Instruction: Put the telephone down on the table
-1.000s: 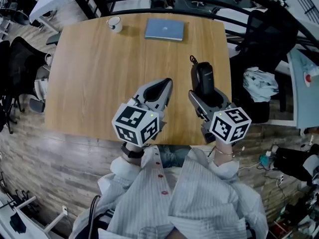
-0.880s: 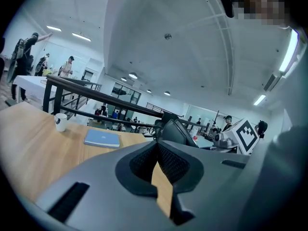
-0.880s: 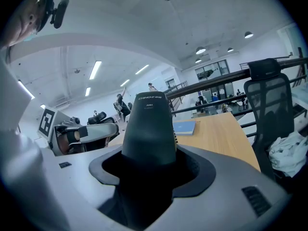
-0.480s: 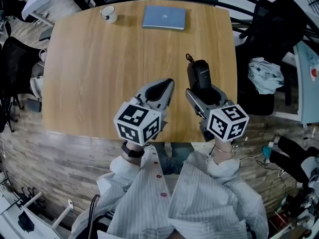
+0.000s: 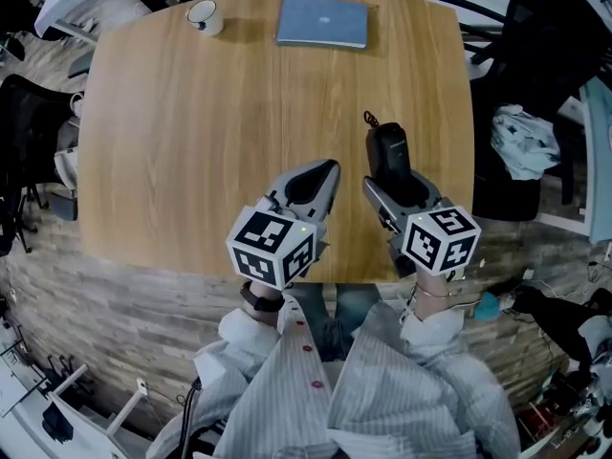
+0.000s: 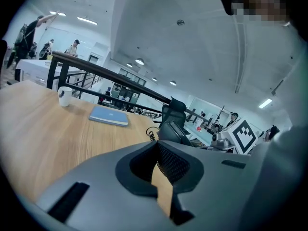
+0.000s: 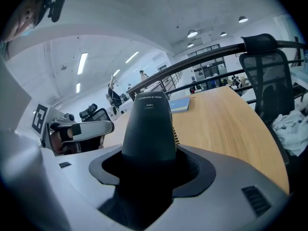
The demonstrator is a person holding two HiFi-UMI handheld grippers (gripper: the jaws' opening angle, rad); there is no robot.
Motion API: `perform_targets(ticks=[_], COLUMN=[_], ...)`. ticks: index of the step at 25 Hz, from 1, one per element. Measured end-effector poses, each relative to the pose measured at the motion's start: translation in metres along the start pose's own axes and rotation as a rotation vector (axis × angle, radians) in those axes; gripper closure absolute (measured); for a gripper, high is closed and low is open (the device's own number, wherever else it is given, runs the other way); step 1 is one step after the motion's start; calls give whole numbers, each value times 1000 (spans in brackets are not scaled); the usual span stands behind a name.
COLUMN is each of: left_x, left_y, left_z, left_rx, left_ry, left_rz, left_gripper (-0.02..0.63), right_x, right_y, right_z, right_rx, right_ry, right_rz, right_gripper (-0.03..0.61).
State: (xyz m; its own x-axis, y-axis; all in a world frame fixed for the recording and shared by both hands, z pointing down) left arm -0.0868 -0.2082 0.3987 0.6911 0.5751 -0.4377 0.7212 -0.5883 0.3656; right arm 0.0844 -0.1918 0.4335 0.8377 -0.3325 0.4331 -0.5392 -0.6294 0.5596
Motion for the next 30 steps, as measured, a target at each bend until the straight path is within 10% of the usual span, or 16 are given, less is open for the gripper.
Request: perform_targets(ticks=[30], left_x=[-53], left_y=[6], left_z=[-57], left_rx=[-76], left_ry=[-91], left_rz=[99], left_gripper=[603], right_x=[-3], right_y=[84], right_z=[-89], right_rx=[-227], right_ry=[-121], right_rz=[-69], right_gripper=[288])
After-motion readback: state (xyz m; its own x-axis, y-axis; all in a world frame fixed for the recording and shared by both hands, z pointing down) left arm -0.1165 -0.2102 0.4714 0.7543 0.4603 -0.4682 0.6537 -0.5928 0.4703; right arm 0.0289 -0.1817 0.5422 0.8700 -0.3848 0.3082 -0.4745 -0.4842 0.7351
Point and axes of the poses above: the fingertips, and each gripper's own axes: y forward along the fingers, x to its right, z out of its top, the point moved 7 cm from there along -y, backward along the fingers
